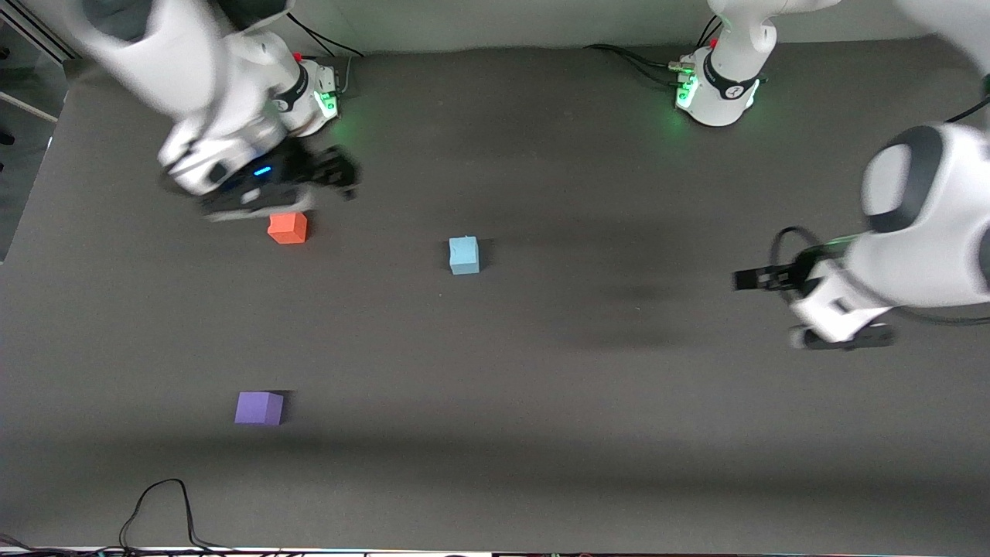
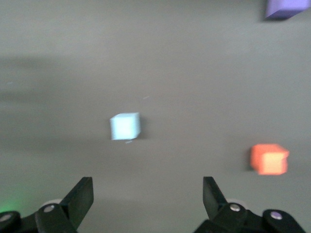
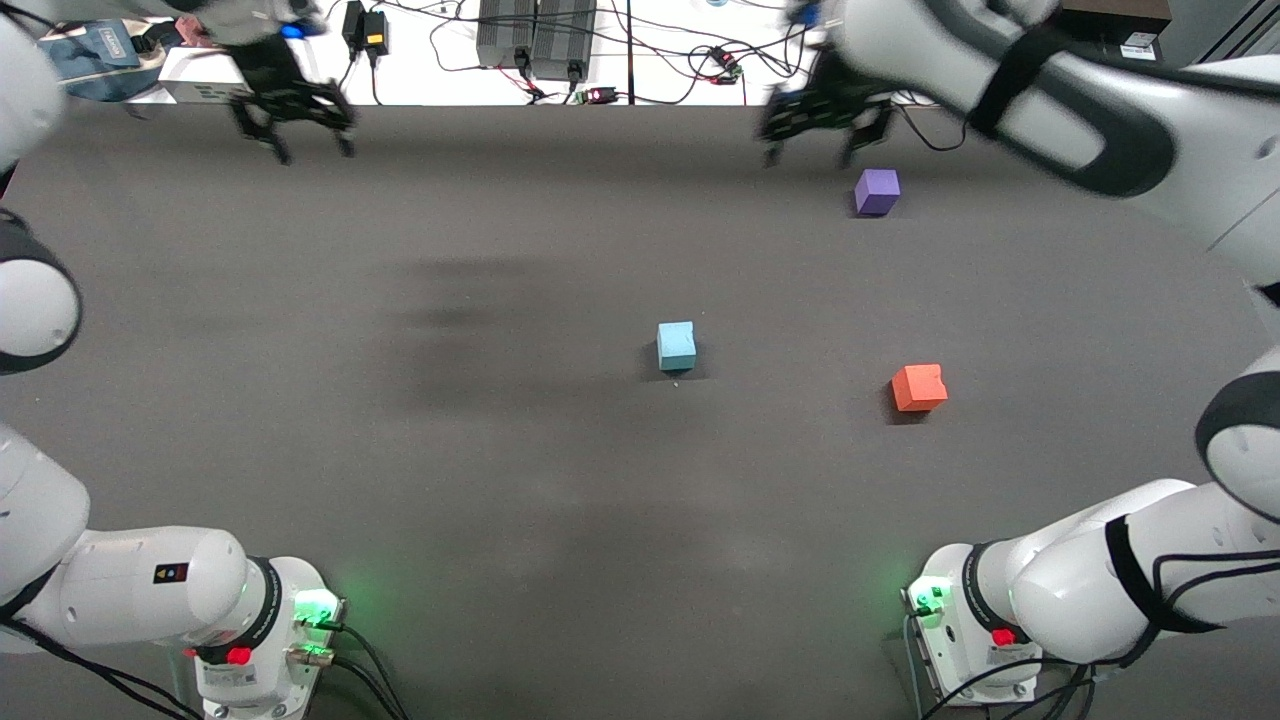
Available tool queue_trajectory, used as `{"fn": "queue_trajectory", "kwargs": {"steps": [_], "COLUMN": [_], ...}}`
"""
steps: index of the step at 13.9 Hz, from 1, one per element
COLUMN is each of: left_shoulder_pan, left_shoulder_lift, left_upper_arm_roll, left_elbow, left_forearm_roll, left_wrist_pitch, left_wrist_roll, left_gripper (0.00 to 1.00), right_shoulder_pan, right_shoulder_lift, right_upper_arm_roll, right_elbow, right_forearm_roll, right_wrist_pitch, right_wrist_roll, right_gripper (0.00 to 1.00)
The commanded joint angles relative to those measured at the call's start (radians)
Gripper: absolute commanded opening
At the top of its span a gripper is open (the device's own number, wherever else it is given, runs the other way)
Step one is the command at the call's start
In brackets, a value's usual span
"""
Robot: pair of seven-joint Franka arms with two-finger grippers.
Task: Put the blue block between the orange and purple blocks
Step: 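Release the blue cube with the left gripper while the right gripper reaches it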
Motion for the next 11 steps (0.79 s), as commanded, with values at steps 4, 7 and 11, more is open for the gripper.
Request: {"fn": "queue_trajectory", "kwargs": {"steps": [4,7,11], "left_shoulder_pan": [0.095,0.098,0.067], "left_shoulder_lift": [-0.207,-0.287,-0.314], "left_upper_arm_roll": [-0.013,-0.012,0.019], "left_elbow": [-0.113,-0.162,-0.181], "left_forearm_roll": [0.051,0.068,0.070], "left_wrist_pitch": [-0.018,0.004,0.025], "left_wrist_roll": [0.122,0.128,0.145], "left_gripper": [1.00,1.00,1.00], "right_shoulder_pan": [0.197,0.196,0.196], "right_shoulder_lift": [0.195,0.219,0.209], "right_upper_arm_roll": [-0.015,-0.017,-0.024], "right_elbow": [0.174,0.133,-0.132], "right_forearm_roll": [0.003,-0.005,-0.014], "right_wrist_pitch": [-0.011,0.009,0.289], "right_wrist_roll": [0.220,0.140,0.129], "right_gripper": [1.00,1.00,1.00]}}
